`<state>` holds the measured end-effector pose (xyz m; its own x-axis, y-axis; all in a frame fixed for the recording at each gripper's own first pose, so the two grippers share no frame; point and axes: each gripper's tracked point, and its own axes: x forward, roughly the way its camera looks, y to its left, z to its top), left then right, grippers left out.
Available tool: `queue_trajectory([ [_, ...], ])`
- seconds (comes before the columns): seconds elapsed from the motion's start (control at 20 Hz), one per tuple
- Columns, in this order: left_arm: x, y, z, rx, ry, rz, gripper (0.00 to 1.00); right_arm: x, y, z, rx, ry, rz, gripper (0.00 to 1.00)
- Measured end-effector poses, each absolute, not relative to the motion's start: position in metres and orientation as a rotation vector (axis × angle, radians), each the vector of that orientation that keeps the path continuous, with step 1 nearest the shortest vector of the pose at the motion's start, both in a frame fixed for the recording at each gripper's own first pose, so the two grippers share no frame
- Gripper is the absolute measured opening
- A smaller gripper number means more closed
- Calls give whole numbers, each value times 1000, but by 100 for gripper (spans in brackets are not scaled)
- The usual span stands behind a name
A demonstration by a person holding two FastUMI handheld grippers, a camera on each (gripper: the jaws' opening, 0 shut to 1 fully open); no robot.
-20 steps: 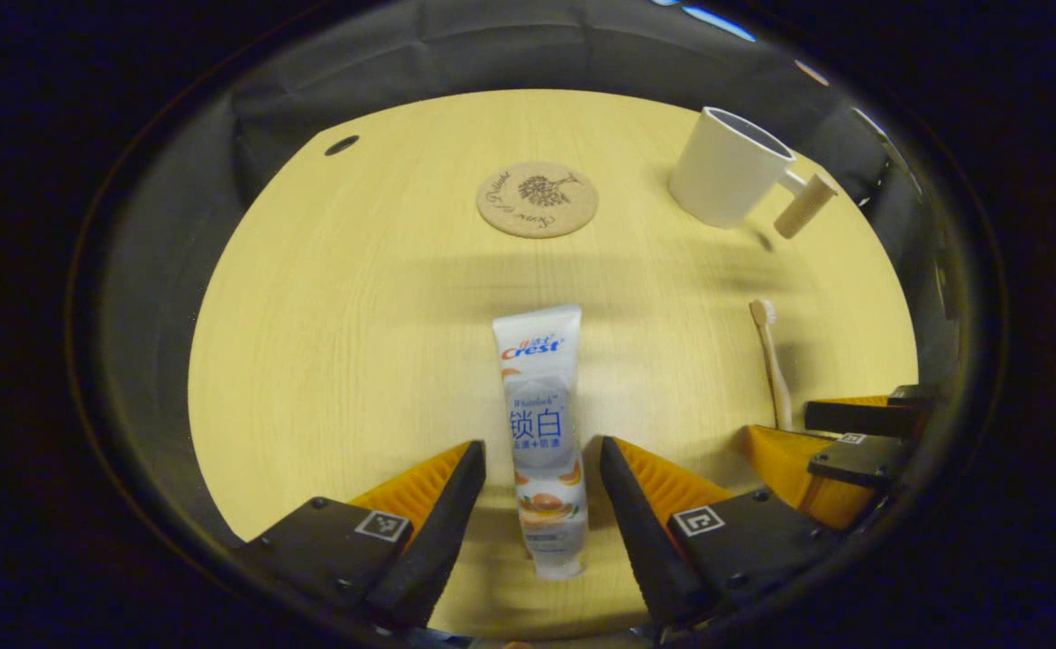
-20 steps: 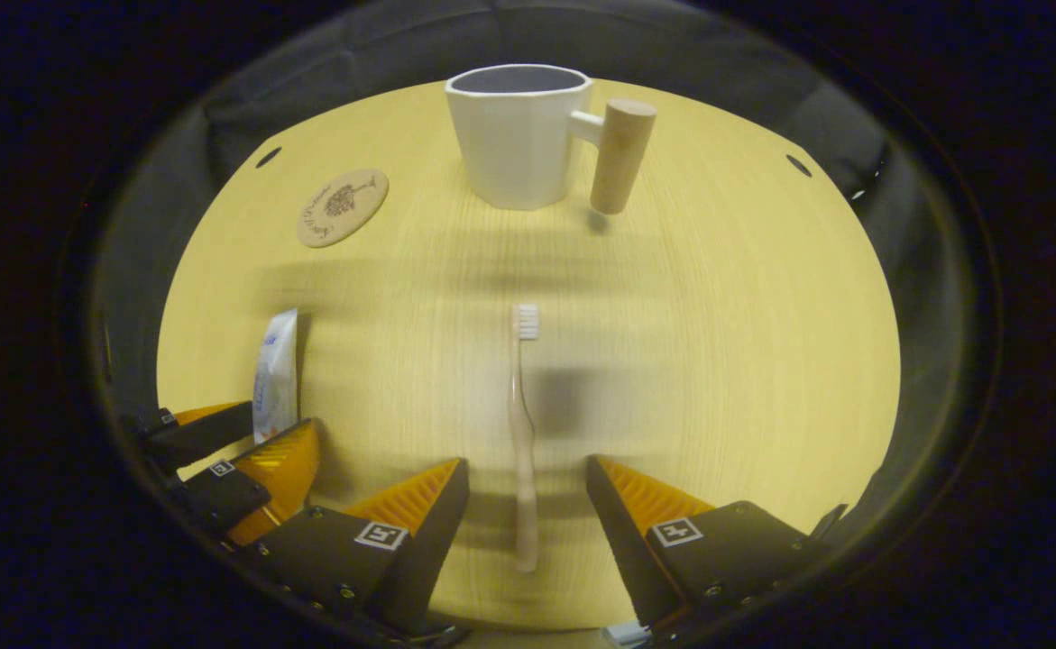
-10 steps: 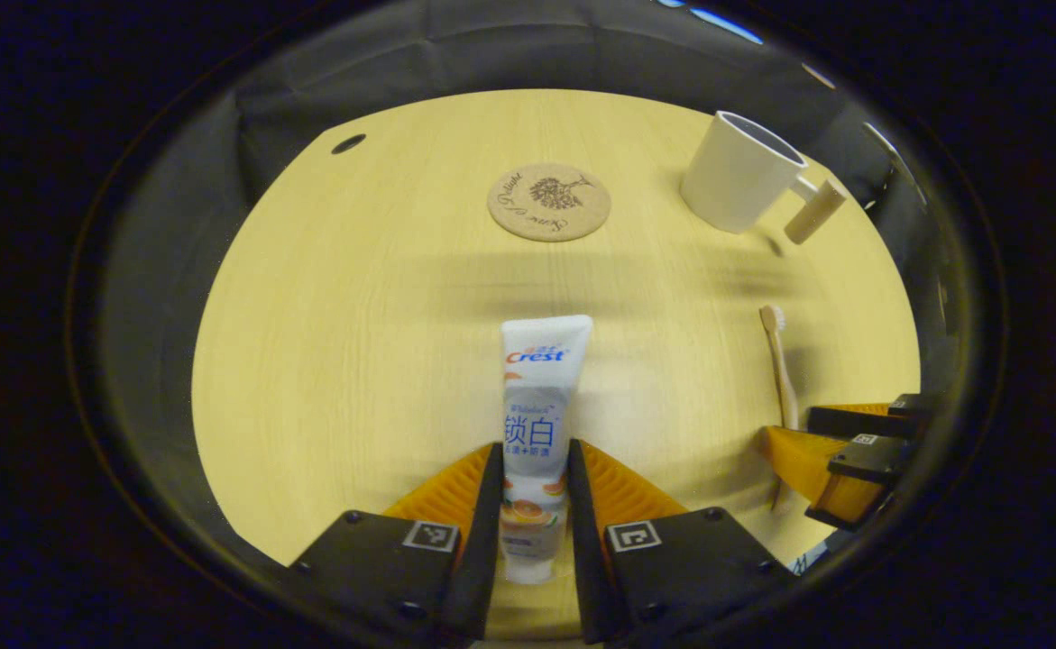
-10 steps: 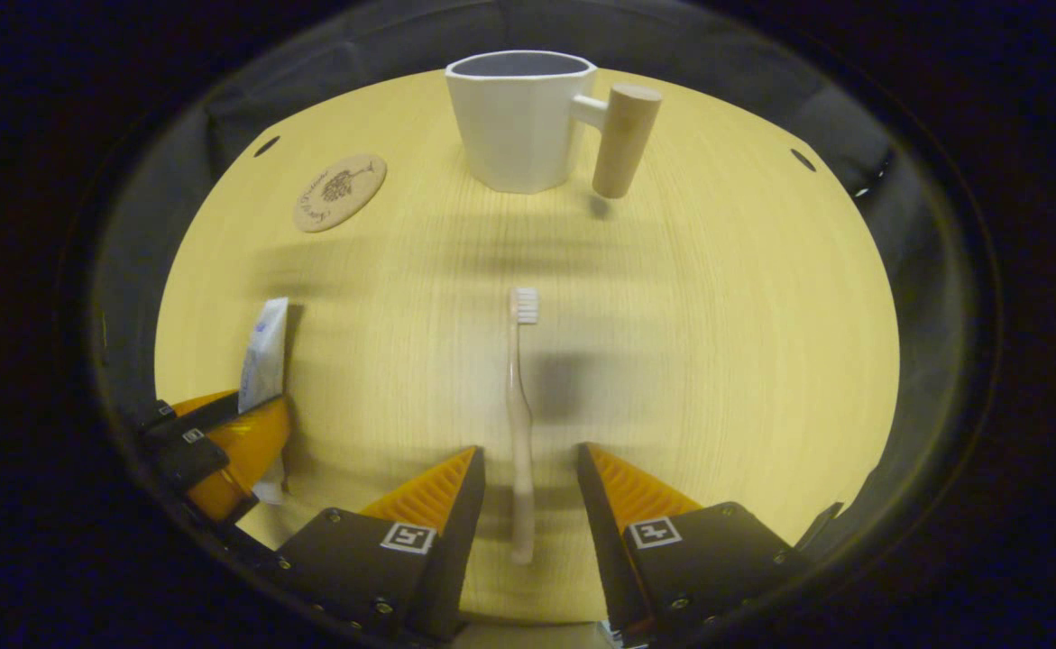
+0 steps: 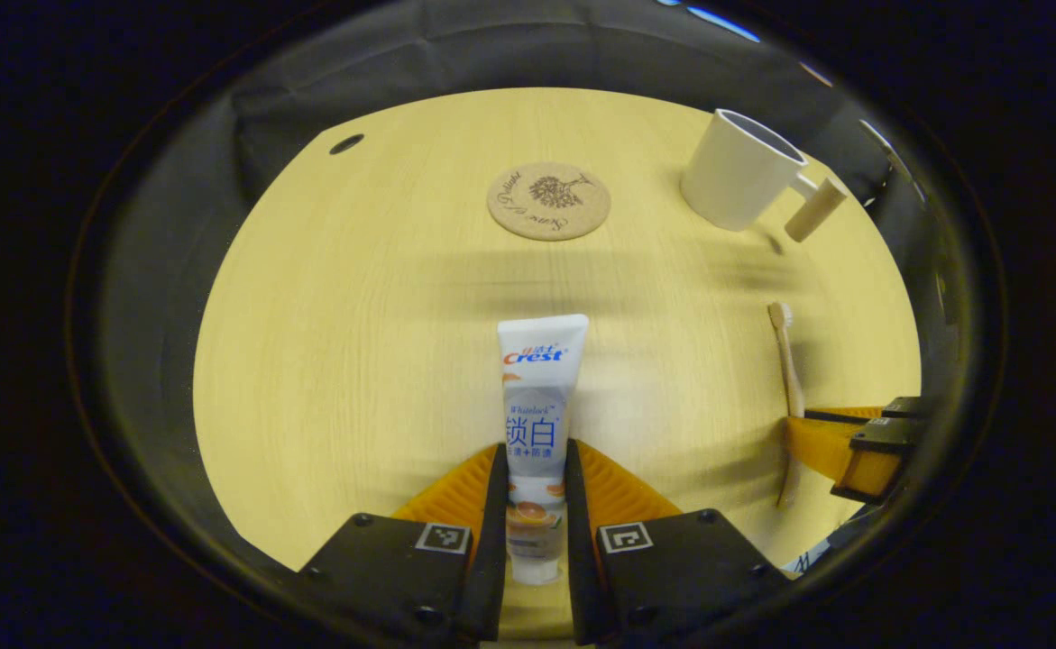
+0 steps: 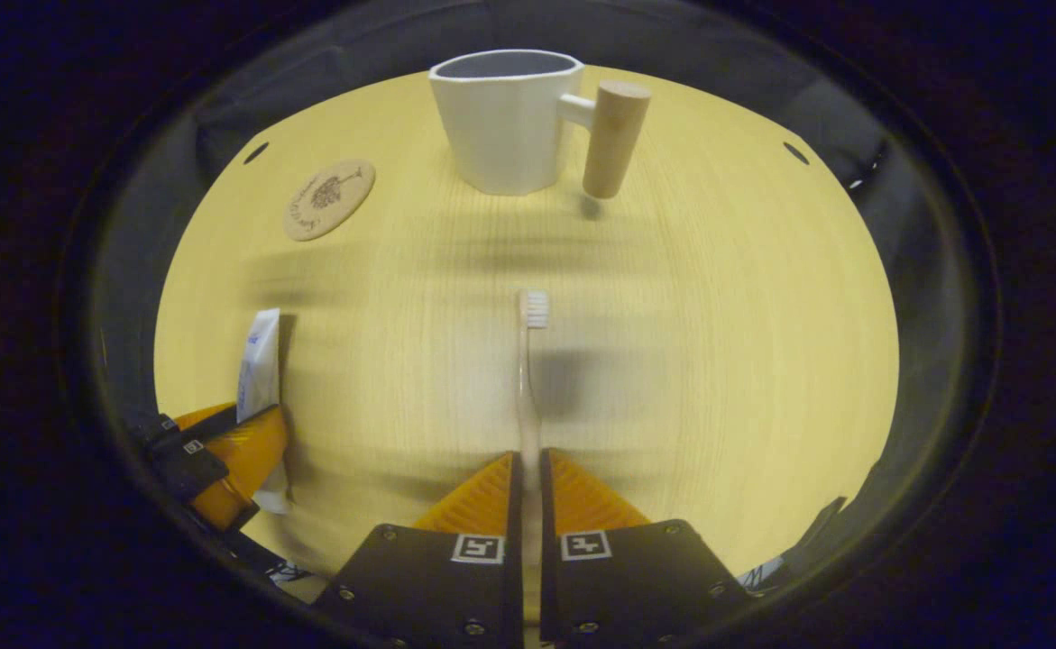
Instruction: Put the toothbrush and toothpaste on the desktop into the cup, then pick up the cup and place it on the coaster on the desktop.
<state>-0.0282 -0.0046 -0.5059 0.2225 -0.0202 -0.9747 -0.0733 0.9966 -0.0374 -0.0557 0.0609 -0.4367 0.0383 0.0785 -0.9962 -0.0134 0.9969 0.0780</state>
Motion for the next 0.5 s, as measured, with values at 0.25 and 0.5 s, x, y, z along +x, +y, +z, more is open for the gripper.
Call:
queue_trajectory([
  [0.25, -27, -4, -504, -100, 1333, 43, 30, -50, 55, -436, 55, 1515, 59, 4],
  [0.5, -34, -3, -502, -145, 1336, 52, 24, -37, 54, -413, 121, 1448, 66, 4],
])
